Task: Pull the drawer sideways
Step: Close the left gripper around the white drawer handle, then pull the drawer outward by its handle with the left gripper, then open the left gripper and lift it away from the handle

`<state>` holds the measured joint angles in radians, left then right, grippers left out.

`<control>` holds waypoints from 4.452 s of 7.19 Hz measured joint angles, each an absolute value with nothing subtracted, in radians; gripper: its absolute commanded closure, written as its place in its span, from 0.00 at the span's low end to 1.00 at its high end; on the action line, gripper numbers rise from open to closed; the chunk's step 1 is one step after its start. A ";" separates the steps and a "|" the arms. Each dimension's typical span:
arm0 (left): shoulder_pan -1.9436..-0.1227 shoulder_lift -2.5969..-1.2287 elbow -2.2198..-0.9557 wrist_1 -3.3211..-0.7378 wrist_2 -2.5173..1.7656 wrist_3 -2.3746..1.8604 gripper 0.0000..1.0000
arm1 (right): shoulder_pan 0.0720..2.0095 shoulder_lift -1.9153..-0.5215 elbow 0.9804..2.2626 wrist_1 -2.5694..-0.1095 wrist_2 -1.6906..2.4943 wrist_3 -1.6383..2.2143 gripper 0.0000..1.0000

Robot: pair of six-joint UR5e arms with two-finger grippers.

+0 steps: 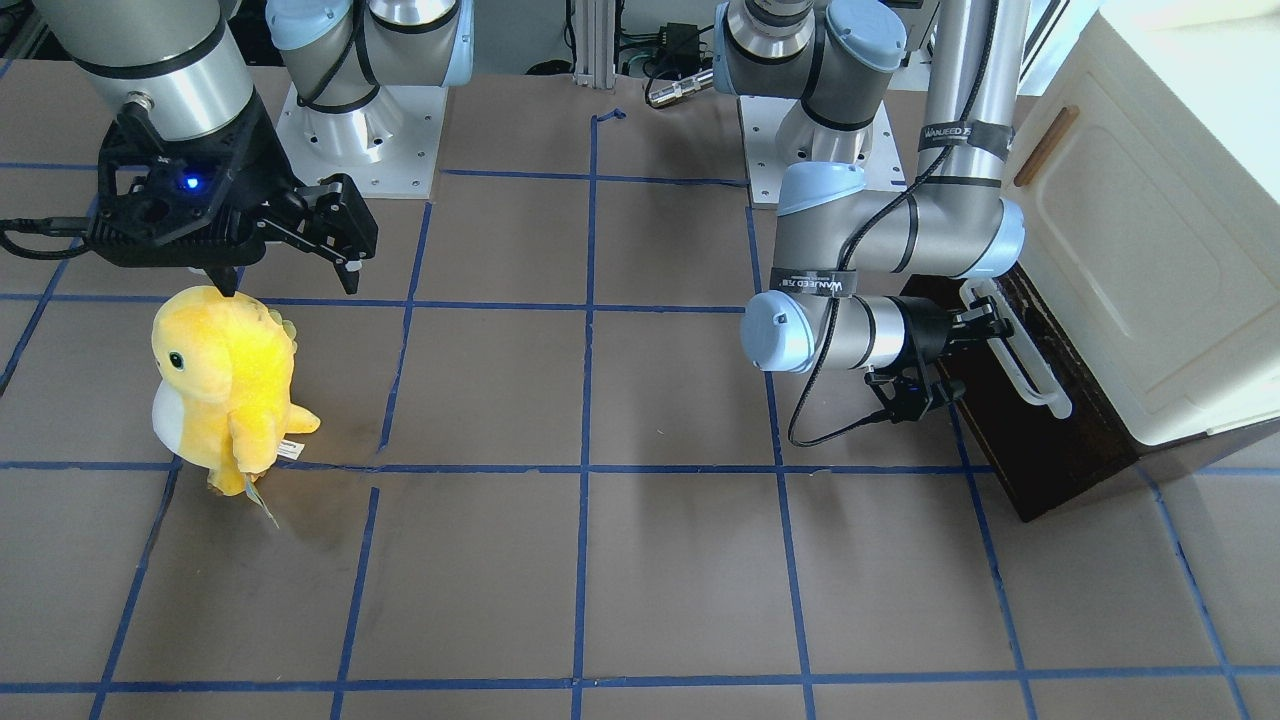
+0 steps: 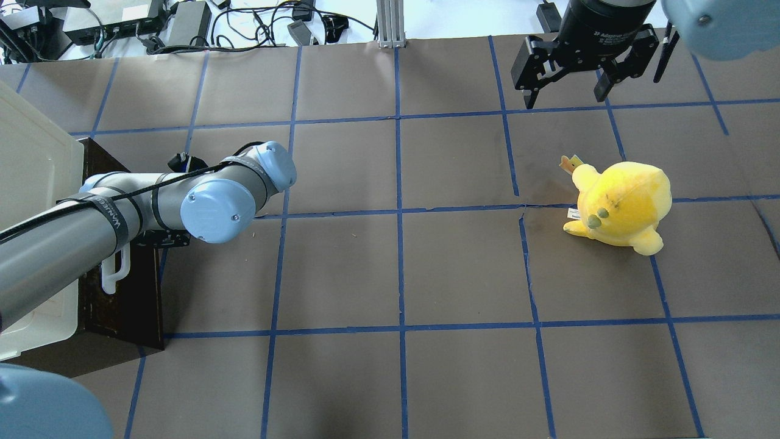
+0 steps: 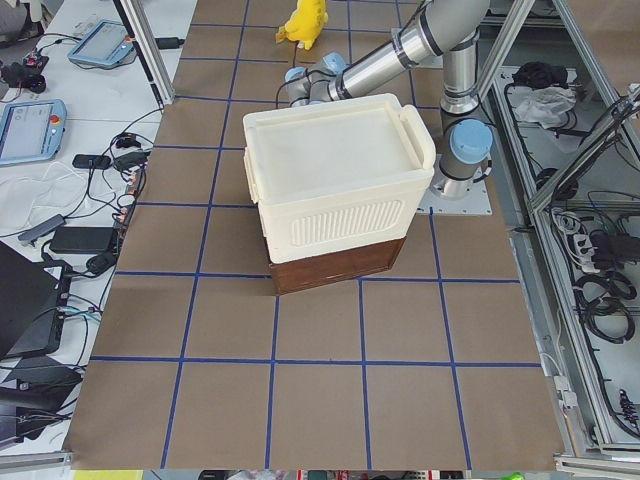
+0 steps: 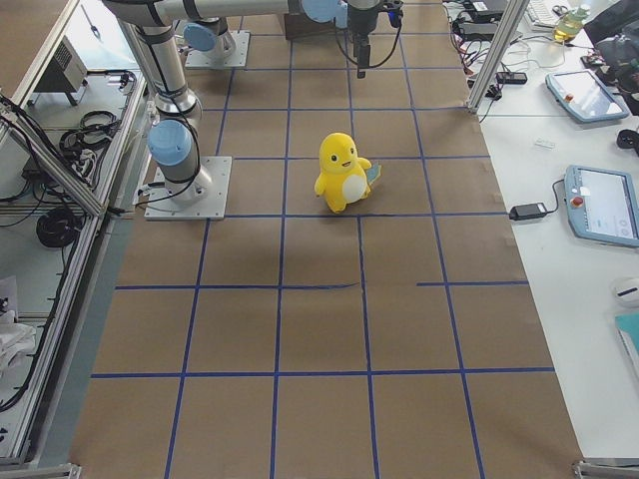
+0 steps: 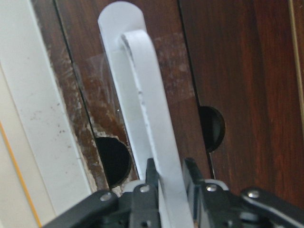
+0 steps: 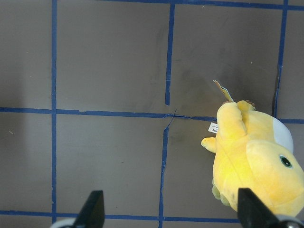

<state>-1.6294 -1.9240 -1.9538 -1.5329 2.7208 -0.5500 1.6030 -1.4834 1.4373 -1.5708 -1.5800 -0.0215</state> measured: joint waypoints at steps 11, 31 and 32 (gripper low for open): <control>-1.718 -1.938 -1.893 -1.540 2.644 -0.548 0.91 | 1.603 -1.483 1.437 -1.571 -1.580 -0.021 0.00; -1.749 -1.776 -1.590 -1.536 2.015 -0.158 0.08 | 1.603 -1.483 1.437 -1.571 -1.580 -0.022 0.00; -1.711 -1.722 -1.580 -1.536 1.906 -0.139 0.05 | 1.603 -1.483 1.437 -1.571 -1.580 -0.022 0.00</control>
